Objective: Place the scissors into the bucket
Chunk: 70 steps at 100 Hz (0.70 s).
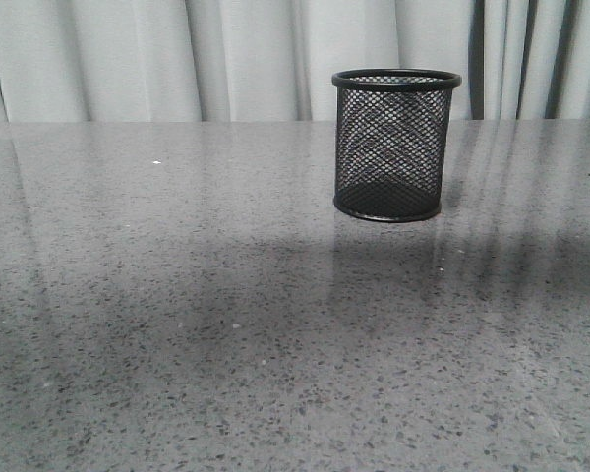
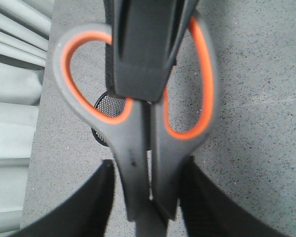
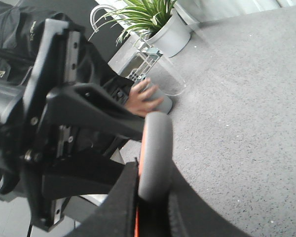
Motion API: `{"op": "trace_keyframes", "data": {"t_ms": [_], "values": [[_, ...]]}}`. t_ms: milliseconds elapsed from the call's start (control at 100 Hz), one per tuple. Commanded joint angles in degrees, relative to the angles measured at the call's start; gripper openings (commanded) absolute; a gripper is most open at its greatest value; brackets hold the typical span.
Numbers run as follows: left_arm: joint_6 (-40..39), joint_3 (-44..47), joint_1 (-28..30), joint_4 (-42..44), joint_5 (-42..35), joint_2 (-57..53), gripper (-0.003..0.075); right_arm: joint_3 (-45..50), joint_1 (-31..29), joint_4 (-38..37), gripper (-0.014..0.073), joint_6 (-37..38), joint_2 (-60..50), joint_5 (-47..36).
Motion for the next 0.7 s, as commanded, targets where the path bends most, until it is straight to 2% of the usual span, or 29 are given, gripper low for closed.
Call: {"op": "trace_keyframes", "data": {"t_ms": [0, 90, 310, 520, 690], "values": [[-0.7, -1.6, -0.5, 0.7, -3.7, -1.4, 0.0427, -2.0, 0.2, 4.5, -0.0071, -1.3, -0.9, 1.1], [-1.9, -1.6, -0.5, 2.4, -4.5, -1.8, 0.0478, -2.1, 0.2, 2.3, -0.0071, -1.5, -0.9, -0.3], [-5.2, -1.6, 3.0, 6.6, -4.1, -3.5, 0.0477, -6.9, 0.2, -9.4, -0.005, -0.6, -1.0, -4.3], [-14.7, -1.6, 12.3, 10.3, -4.1, -6.1, 0.0477, -13.7, 0.2, -32.8, -0.005, 16.2, -1.0, -13.8], [-16.4, -1.6, 19.5, 10.3, -2.8, -8.3, 0.0477, -18.2, 0.2, -48.8, -0.005, 26.0, -0.5, -14.2]]}}
